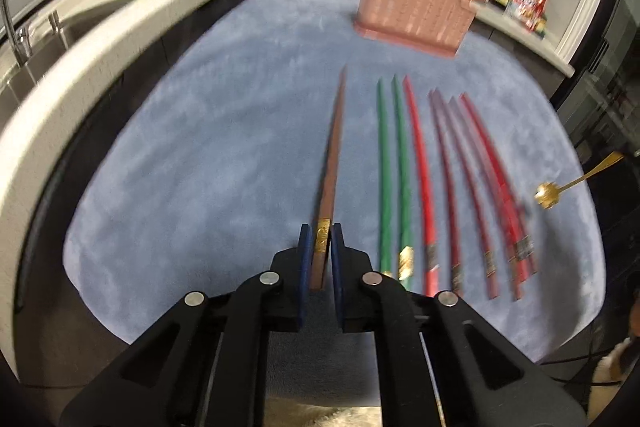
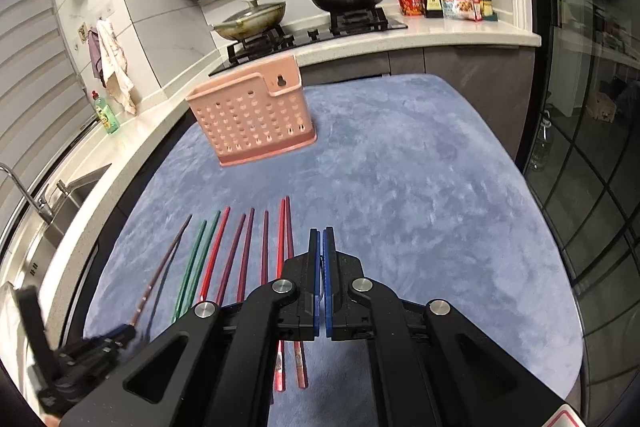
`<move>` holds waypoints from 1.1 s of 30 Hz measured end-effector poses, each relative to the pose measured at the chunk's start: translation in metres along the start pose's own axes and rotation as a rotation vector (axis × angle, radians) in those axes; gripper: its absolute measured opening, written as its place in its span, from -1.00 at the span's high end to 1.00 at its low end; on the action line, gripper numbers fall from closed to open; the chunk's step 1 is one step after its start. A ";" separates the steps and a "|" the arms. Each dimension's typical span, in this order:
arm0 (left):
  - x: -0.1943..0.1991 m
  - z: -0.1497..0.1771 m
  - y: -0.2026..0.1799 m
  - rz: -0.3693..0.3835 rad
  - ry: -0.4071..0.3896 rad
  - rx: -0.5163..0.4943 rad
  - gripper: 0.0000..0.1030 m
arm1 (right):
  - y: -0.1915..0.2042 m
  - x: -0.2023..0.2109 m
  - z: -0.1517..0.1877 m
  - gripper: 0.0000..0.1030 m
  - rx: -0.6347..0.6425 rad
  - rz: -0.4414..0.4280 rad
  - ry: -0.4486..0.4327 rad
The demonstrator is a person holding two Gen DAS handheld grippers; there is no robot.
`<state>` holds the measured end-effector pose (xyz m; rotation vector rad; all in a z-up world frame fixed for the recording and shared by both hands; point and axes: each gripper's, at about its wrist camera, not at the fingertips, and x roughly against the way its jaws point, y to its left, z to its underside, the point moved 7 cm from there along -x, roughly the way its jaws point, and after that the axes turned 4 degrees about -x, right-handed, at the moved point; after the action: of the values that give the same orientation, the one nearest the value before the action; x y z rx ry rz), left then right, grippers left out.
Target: Organize utensils
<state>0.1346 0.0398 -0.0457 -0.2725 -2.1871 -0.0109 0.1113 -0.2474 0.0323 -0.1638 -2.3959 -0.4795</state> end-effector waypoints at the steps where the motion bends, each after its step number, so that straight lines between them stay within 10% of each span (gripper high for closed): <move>1: 0.008 -0.008 -0.001 0.007 -0.021 0.000 0.84 | 0.002 0.002 -0.006 0.96 0.004 -0.007 -0.010; 25: 0.101 -0.298 -0.033 0.013 -0.485 -0.048 0.87 | 0.037 -0.061 -0.203 0.96 -0.029 -0.122 -0.165; 27: 0.104 -0.302 -0.039 0.014 -0.499 -0.057 0.87 | 0.027 -0.062 -0.202 0.94 -0.067 -0.153 -0.152; 30: 0.100 -0.299 -0.041 0.032 -0.493 -0.068 0.87 | -0.007 -0.063 -0.180 0.29 -0.095 -0.082 -0.144; 33: 0.092 -0.289 -0.041 0.042 -0.478 -0.073 0.87 | -0.051 -0.079 -0.143 0.28 -0.127 0.001 -0.067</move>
<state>0.3054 -0.0132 0.2033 -0.3941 -2.6580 -0.0017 0.2449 -0.3483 0.0659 -0.2416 -2.4309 -0.6356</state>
